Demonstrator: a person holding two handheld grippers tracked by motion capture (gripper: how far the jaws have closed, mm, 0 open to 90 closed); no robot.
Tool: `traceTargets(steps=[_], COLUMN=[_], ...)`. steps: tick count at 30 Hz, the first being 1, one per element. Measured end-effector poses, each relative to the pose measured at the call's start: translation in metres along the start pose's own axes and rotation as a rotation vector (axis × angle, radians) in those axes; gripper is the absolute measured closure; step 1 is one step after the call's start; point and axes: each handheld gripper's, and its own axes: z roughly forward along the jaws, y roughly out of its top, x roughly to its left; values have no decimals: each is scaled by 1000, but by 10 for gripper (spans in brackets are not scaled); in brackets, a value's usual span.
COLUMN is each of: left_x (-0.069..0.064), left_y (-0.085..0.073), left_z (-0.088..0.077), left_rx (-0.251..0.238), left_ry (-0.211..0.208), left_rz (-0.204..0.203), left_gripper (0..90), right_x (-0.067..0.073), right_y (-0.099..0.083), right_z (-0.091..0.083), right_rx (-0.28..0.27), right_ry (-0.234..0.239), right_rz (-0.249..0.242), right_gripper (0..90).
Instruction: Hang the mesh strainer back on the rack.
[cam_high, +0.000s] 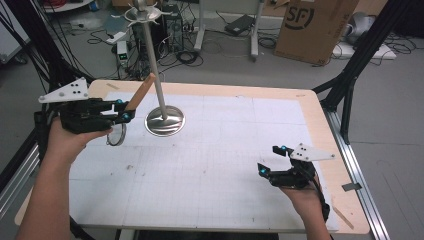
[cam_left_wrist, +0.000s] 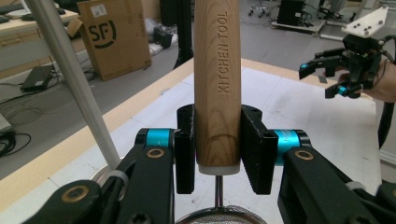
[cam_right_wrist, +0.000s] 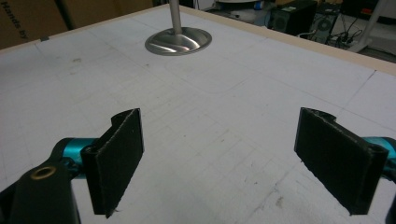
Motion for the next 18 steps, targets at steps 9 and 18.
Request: traceTargets(steps=[9, 18], left_x=[10, 18], left_y=[7, 26], left_z=[-7, -11], left_rx=[6, -1], left_ry=[57, 109], left_rz=[-11, 5], left_gripper=[688, 688], right_x=[0, -1], right_y=[-1, -2], right_z=[0, 0], right_rx=[0, 6], right_ry=[8, 8], right_rz=[1, 3], right_gripper=[148, 148])
